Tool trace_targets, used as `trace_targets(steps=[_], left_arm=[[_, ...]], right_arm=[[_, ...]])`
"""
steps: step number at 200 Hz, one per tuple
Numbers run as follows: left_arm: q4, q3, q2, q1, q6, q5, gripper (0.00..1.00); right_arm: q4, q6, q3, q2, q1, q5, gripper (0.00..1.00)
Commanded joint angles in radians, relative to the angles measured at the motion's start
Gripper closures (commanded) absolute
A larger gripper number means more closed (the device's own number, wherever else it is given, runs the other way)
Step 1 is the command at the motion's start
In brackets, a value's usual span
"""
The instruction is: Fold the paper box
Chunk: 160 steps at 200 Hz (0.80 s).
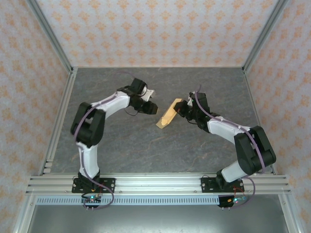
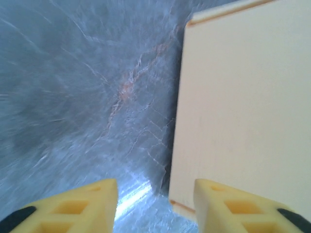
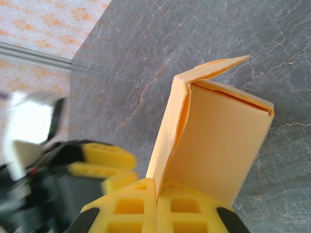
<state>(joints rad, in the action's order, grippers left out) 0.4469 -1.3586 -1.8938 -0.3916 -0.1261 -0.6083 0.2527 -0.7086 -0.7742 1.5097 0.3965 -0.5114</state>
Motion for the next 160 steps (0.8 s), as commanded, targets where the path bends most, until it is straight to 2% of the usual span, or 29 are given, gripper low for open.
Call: trace_targets(steps=[1, 14, 34, 54, 87, 138, 160], left_arm=[[-0.249, 0.18, 0.193, -0.024, 0.017, 0.151, 0.46], [-0.363, 0.315, 0.292, -0.066, 0.08, 0.179, 0.37], [-0.508, 0.468, 0.392, -0.151, 0.173, 0.189, 0.32], [-0.586, 0.539, 0.425, -0.241, 0.257, 0.275, 0.28], [-0.601, 0.498, 0.345, -0.325, 0.329, 0.413, 0.24], [-0.63, 0.399, 0.209, -0.355, 0.355, 0.426, 0.2], [-0.661, 0.386, 0.181, -0.355, 0.345, 0.431, 0.28]], right_arm=[[-0.094, 0.057, -0.011, 0.042, 0.001, 0.086, 1.0], [-0.103, 0.06, -0.022, 0.044, 0.002, 0.088, 1.0], [-0.116, 0.064, -0.035, 0.054, 0.005, 0.092, 1.0], [-0.116, 0.061, -0.044, 0.061, 0.007, 0.089, 1.0], [-0.122, 0.065, -0.053, 0.069, 0.011, 0.088, 1.0], [-0.123, 0.067, -0.054, 0.069, 0.013, 0.089, 1.0], [-0.122, 0.067, -0.055, 0.071, 0.012, 0.089, 1.0]])
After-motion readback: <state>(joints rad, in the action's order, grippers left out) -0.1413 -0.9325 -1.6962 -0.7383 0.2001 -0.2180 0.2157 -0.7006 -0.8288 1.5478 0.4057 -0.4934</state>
